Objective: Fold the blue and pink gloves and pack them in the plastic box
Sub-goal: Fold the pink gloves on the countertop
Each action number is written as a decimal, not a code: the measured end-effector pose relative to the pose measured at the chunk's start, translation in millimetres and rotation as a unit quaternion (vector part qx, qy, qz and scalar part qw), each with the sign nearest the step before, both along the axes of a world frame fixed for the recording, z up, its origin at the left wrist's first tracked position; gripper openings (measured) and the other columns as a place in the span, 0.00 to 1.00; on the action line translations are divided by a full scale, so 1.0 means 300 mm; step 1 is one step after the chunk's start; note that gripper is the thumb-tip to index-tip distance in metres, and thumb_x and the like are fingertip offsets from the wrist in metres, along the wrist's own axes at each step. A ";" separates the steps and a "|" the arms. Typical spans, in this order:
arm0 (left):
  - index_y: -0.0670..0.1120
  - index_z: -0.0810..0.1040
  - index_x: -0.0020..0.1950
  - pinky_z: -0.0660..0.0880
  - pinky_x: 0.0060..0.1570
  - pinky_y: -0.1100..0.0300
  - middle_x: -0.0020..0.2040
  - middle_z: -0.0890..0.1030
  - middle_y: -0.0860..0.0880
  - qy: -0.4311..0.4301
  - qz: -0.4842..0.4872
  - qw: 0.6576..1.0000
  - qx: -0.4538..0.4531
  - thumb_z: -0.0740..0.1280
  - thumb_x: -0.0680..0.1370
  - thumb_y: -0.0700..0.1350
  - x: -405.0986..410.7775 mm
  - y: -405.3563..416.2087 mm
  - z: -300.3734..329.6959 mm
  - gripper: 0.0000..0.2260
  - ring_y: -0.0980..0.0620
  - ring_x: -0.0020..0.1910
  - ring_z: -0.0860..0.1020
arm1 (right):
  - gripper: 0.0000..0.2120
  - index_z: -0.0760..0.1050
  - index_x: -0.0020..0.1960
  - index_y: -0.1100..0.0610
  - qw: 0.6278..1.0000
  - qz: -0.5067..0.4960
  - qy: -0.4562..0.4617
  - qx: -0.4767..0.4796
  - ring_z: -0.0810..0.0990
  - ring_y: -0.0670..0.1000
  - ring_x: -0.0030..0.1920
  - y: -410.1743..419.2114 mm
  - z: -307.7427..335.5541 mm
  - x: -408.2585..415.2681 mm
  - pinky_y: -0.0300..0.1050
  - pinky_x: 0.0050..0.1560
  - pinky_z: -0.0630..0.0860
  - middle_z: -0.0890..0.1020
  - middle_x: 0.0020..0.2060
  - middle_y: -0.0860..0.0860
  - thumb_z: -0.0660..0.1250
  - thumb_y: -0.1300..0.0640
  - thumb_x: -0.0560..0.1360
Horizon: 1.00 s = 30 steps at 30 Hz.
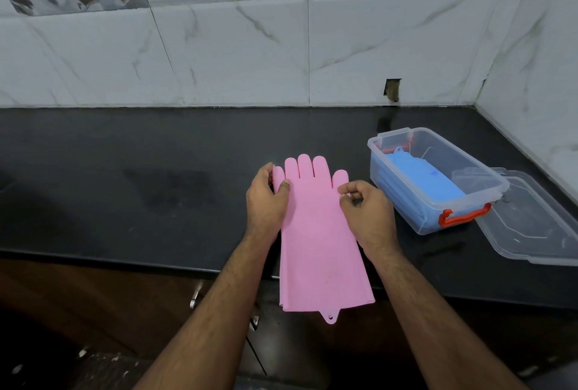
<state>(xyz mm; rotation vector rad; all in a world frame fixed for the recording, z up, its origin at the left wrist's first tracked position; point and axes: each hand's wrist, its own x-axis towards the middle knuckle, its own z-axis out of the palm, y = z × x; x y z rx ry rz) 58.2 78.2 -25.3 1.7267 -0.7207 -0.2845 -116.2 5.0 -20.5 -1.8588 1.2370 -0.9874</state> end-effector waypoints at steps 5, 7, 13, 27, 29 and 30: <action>0.47 0.72 0.75 0.73 0.63 0.62 0.62 0.77 0.59 0.010 -0.005 1.000 -0.012 0.69 0.80 0.43 -0.002 0.000 0.005 0.23 0.60 0.59 0.77 | 0.06 0.82 0.51 0.51 1.000 0.002 -0.001 0.000 0.79 0.40 0.43 0.000 0.001 0.002 0.30 0.43 0.71 0.81 0.42 0.41 0.70 0.60 0.78; 0.47 0.72 0.75 0.73 0.64 0.62 0.64 0.78 0.57 0.010 -0.007 1.000 -0.015 0.69 0.80 0.43 -0.003 0.000 0.004 0.23 0.60 0.60 0.77 | 0.06 0.82 0.52 0.52 1.000 0.004 -0.004 0.000 0.80 0.41 0.43 0.000 0.000 0.001 0.30 0.42 0.71 0.81 0.42 0.41 0.70 0.60 0.78; 0.46 0.71 0.77 0.73 0.70 0.55 0.71 0.78 0.52 0.009 -0.011 1.000 -0.020 0.69 0.80 0.42 0.001 0.000 0.001 0.24 0.55 0.67 0.77 | 0.06 0.82 0.52 0.52 1.000 0.004 -0.005 -0.002 0.79 0.40 0.43 0.001 0.000 0.000 0.29 0.42 0.71 0.82 0.43 0.42 0.70 0.60 0.78; 0.47 0.71 0.76 0.74 0.69 0.56 0.68 0.79 0.54 0.012 -0.015 1.000 -0.017 0.68 0.80 0.42 -0.001 0.004 0.005 0.23 0.57 0.64 0.78 | 0.05 0.82 0.52 0.52 1.000 0.002 -0.005 0.003 0.80 0.40 0.43 0.001 -0.001 0.002 0.30 0.41 0.70 0.82 0.43 0.42 0.70 0.60 0.78; 0.47 0.72 0.75 0.75 0.68 0.56 0.64 0.79 0.58 0.014 -0.016 1.000 -0.016 0.68 0.80 0.42 -0.002 0.005 0.006 0.23 0.58 0.62 0.78 | 0.05 0.83 0.52 0.52 1.000 0.001 -0.006 0.005 0.79 0.40 0.43 0.000 -0.003 0.002 0.30 0.41 0.71 0.82 0.42 0.42 0.71 0.60 0.78; 0.47 0.72 0.75 0.75 0.67 0.57 0.62 0.78 0.59 0.015 -0.016 1.000 -0.016 0.68 0.80 0.42 -0.003 0.006 0.008 0.23 0.58 0.62 0.78 | 0.05 0.83 0.52 0.52 1.000 0.000 -0.006 0.005 0.80 0.40 0.43 0.000 -0.002 0.003 0.30 0.42 0.71 0.82 0.42 0.42 0.71 0.60 0.78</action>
